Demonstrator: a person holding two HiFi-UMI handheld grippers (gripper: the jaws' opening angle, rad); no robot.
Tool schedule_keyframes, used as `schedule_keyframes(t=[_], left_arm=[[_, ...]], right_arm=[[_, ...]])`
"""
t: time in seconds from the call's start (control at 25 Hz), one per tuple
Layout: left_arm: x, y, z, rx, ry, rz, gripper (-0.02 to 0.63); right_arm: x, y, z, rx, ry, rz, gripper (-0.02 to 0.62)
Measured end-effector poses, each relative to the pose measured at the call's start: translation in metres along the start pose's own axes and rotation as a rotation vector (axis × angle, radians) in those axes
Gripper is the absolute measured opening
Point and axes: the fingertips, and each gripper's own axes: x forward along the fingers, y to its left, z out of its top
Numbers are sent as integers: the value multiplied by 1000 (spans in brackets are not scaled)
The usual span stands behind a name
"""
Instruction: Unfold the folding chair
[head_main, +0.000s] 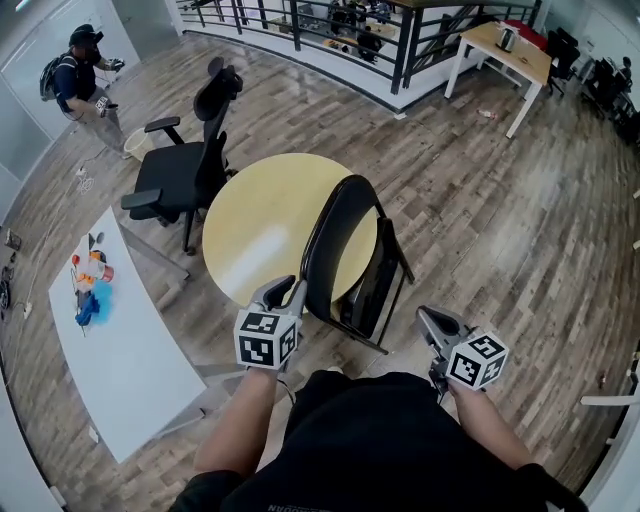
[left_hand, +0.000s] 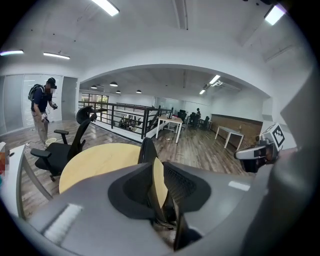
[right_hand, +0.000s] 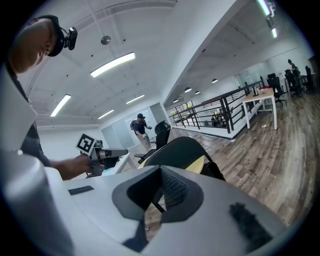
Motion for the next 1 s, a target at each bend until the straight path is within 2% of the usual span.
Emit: schedule_keyframes(t=[0.32, 0.52, 0.76, 1.0], left_arm=[[57, 29, -1, 40, 73, -52, 199], [104, 48, -10, -23, 131, -79, 207], [142, 56, -20, -14, 194, -103, 222], [167, 45, -31, -52, 244, -156, 224]], right_arm=[[-7, -1, -6, 29, -32, -119, -5], [-26, -8, -14, 44, -26, -206, -5], [-35, -13, -15, 62, -38, -271, -5], [-43, -21, -20, 82, -33, -319, -5]])
